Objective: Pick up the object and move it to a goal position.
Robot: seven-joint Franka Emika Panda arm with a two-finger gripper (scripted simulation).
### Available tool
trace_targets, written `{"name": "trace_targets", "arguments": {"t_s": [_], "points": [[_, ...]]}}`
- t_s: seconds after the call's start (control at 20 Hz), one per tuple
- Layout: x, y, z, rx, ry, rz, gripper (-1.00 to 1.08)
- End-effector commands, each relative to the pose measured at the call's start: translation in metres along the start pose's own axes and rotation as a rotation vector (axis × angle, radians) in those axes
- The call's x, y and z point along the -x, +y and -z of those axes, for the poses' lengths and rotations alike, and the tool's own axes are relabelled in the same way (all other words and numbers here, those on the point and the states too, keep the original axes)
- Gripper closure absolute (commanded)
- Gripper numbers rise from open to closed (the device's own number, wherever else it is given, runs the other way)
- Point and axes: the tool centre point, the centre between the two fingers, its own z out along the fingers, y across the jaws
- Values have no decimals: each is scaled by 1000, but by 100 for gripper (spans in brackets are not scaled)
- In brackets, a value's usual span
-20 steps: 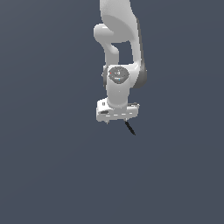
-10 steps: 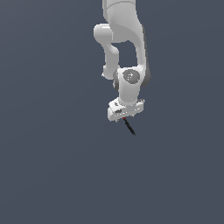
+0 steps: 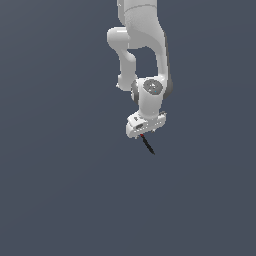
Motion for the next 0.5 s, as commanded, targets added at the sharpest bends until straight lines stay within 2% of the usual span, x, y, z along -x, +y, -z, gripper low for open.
{"name": "trace_targets", "arguments": {"t_s": [0.0,0.45], "points": [[0,0,-2,0,0,0,-92],[2,-1,-37,0,1,4,-92]]}}
